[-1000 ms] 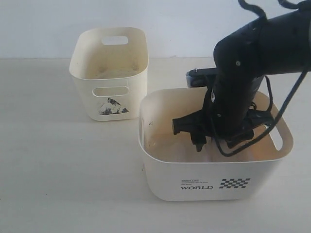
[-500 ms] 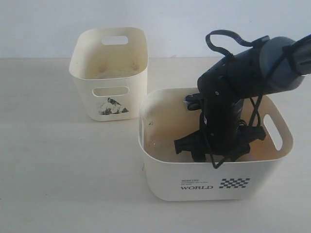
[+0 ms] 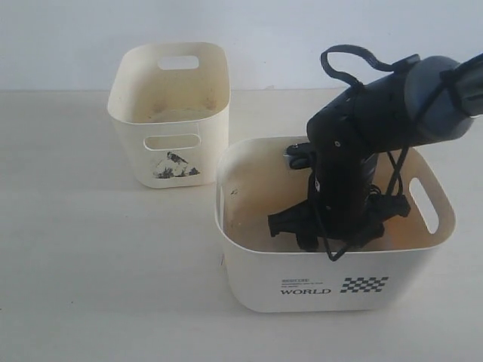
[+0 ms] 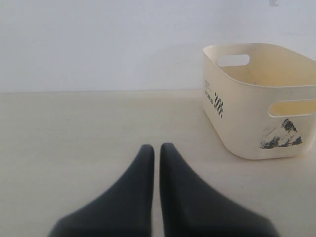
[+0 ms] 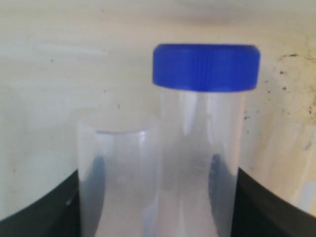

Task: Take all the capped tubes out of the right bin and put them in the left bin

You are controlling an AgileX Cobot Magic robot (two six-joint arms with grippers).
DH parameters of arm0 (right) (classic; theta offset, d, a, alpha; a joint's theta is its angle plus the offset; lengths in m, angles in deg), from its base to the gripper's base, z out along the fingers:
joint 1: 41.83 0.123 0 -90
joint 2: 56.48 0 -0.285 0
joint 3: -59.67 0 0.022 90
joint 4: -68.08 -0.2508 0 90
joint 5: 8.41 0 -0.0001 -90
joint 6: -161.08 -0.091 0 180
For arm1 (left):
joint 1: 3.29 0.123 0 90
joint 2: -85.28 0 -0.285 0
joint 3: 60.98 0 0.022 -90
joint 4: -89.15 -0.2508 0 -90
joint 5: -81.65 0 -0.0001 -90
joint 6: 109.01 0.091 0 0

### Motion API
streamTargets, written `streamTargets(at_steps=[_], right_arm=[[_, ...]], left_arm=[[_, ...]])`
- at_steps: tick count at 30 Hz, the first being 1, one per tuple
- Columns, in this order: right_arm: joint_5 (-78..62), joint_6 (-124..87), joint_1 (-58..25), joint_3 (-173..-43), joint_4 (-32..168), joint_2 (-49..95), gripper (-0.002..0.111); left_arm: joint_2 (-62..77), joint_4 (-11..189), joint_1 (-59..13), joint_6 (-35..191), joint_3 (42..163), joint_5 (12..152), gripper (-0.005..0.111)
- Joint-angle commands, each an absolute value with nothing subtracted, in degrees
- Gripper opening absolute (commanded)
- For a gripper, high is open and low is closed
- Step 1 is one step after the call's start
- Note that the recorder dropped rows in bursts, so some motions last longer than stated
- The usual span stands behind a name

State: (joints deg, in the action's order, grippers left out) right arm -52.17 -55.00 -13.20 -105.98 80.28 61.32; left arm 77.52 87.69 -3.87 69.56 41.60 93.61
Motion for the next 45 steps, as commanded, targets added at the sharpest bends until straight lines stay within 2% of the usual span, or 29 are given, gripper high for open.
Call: streamTargets(at_steps=[1, 21, 39, 42, 43, 44, 45], right_arm=[[-54.4, -55.0, -13.4, -106.0, 81.9, 56.9, 0.000], [-53.0, -55.0, -13.3, -106.0, 82.3, 33.1, 0.000], [-43.7, -57.0, -13.3, -99.6, 83.5, 46.6, 0.001], [-43.5, -56.4, -13.3, -99.6, 83.5, 47.5, 0.015], [-43.5, -56.0, -13.3, -99.6, 83.5, 48.0, 0.031], [-43.5, -56.0, -13.3, -99.6, 83.5, 48.0, 0.037], [-43.3, -56.0, -13.3, -99.6, 83.5, 48.0, 0.051]], left_arm=[[77.5, 87.9, -3.9, 69.0, 41.8, 93.5, 0.004], [77.5, 87.9, -3.9, 69.0, 41.8, 93.6, 0.004], [77.5, 87.9, -3.9, 69.0, 41.8, 93.6, 0.004], [77.5, 87.9, -3.9, 69.0, 41.8, 93.6, 0.004], [77.5, 87.9, -3.9, 69.0, 41.8, 93.6, 0.004], [77.5, 87.9, -3.9, 69.0, 41.8, 93.6, 0.004], [77.5, 87.9, -3.9, 69.0, 41.8, 93.5, 0.004]])
